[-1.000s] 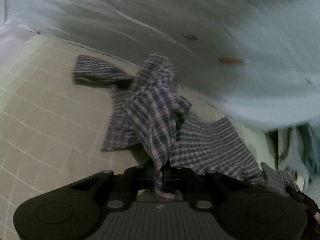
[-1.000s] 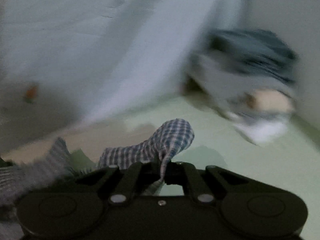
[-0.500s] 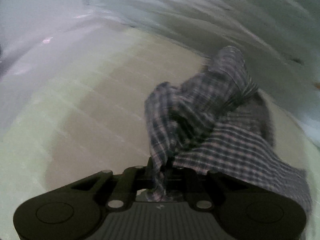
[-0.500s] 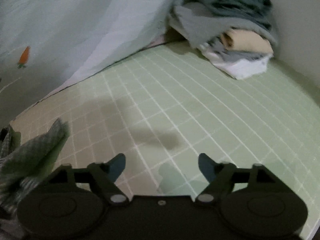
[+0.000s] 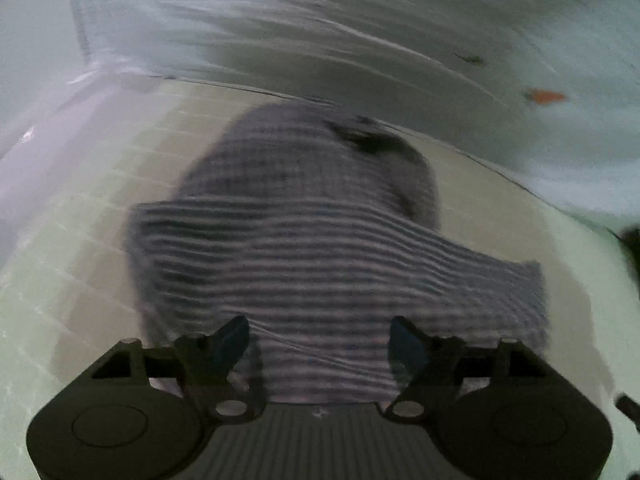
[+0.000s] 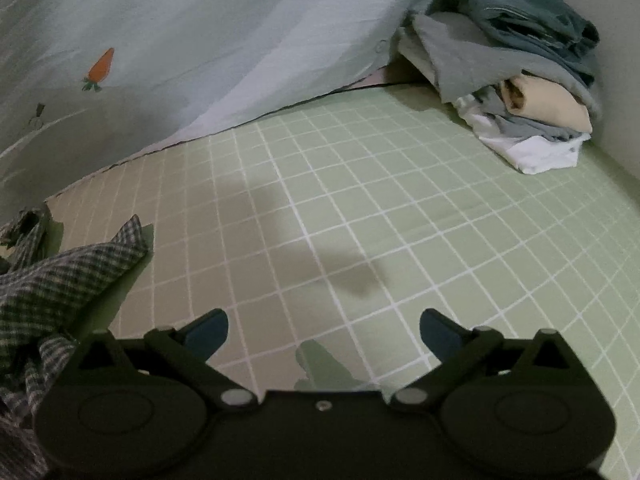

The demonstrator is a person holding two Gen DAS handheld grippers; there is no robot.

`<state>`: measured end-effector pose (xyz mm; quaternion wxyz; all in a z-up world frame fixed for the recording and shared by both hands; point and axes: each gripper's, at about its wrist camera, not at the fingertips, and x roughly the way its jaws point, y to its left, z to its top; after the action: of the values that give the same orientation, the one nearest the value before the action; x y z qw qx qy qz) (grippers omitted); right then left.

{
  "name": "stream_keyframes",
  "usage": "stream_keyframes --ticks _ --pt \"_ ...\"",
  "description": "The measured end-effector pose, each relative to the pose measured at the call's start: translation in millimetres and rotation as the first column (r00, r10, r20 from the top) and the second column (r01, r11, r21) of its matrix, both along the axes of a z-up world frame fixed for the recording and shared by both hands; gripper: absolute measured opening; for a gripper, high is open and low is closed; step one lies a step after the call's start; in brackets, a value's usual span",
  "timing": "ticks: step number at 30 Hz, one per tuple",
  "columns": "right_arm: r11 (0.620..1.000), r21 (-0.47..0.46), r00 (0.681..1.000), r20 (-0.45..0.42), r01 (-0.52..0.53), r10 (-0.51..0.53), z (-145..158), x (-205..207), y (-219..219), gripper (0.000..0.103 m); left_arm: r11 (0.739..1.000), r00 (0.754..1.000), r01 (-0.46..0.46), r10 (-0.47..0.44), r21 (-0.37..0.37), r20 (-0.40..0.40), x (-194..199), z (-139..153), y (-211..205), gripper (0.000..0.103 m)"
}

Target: Fold clothes

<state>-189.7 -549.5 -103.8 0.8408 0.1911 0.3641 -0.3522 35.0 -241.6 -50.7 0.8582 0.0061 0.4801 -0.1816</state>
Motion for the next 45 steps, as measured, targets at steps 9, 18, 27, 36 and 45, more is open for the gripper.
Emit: stream_keyframes --ticks 9,18,27,36,45 --pt "0.999 0.002 0.999 -0.019 -0.037 0.037 -3 2 7 0.103 0.979 0.979 0.204 -0.204 -0.002 0.004 -24 -2 -59 0.083" --pt "0.999 0.003 0.998 -0.043 -0.052 0.053 -10 -5 10 0.103 0.937 0.939 0.341 -0.343 0.07 0.017 -47 -12 -107 0.045" --pt "0.997 -0.005 0.995 -0.055 -0.082 0.082 -6 -11 28 0.103 0.98 0.982 0.189 -0.187 -0.061 0.031 -50 2 -54 0.006" --pt "0.994 0.001 0.991 -0.07 -0.112 0.112 -2 -18 52 0.103 0.984 0.996 -0.075 0.083 -0.162 0.039 -48 27 47 0.006" --pt "0.986 0.0 0.982 -0.09 -0.165 0.164 2 -6 101 0.103 0.969 0.979 -0.202 0.206 -0.141 0.014 -23 12 122 0.007"
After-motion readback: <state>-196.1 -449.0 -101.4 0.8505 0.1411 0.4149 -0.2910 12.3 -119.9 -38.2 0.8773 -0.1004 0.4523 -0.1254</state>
